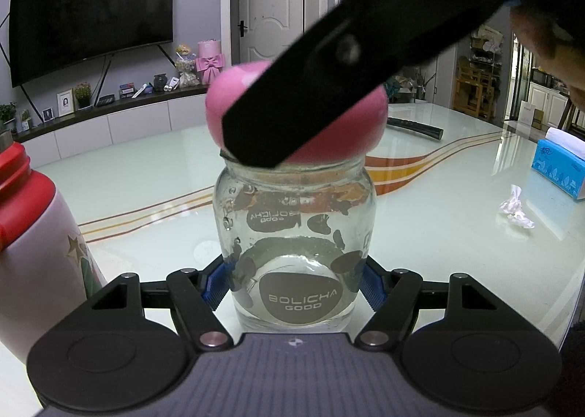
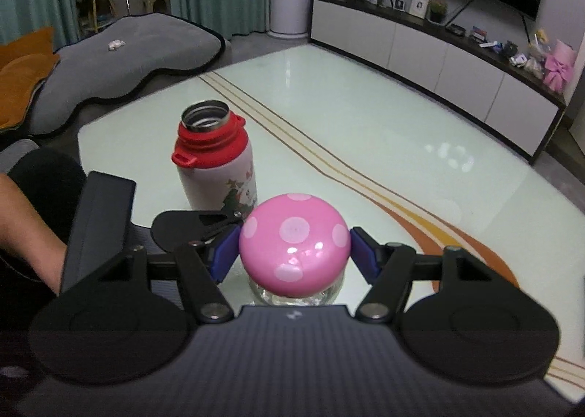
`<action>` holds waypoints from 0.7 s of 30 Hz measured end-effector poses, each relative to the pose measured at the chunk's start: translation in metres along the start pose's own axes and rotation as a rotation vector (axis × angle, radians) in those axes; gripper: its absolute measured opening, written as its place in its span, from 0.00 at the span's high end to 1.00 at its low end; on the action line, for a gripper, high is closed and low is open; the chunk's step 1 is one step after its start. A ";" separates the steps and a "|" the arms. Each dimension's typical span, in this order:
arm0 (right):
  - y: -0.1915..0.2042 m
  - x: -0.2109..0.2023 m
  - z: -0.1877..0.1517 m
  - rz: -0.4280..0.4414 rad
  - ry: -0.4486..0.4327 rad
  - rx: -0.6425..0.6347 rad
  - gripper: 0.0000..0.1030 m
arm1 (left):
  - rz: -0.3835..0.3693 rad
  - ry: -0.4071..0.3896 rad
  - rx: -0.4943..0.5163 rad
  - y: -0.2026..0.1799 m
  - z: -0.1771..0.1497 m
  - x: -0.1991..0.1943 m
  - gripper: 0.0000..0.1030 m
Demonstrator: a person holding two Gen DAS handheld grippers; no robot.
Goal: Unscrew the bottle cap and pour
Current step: 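Twist the pink lid and lift it off the jar with the right gripper, then lower the pink lid onto the table beside the jar with the right gripper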
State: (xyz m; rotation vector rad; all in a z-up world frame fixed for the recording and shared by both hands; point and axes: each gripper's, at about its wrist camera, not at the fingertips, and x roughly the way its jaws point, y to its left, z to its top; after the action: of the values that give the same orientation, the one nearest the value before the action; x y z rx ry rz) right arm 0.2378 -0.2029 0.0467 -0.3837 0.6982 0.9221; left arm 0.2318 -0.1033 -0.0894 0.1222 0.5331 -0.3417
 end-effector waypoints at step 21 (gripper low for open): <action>-0.011 -0.040 -0.016 -0.132 -0.125 0.139 0.37 | -0.002 0.003 -0.005 0.009 0.006 -0.005 0.29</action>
State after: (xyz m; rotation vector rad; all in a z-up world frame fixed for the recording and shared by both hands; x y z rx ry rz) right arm 0.2243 -0.2416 0.0627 -0.2435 0.6106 0.7607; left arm 0.2337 -0.0945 -0.0812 0.1177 0.5369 -0.3427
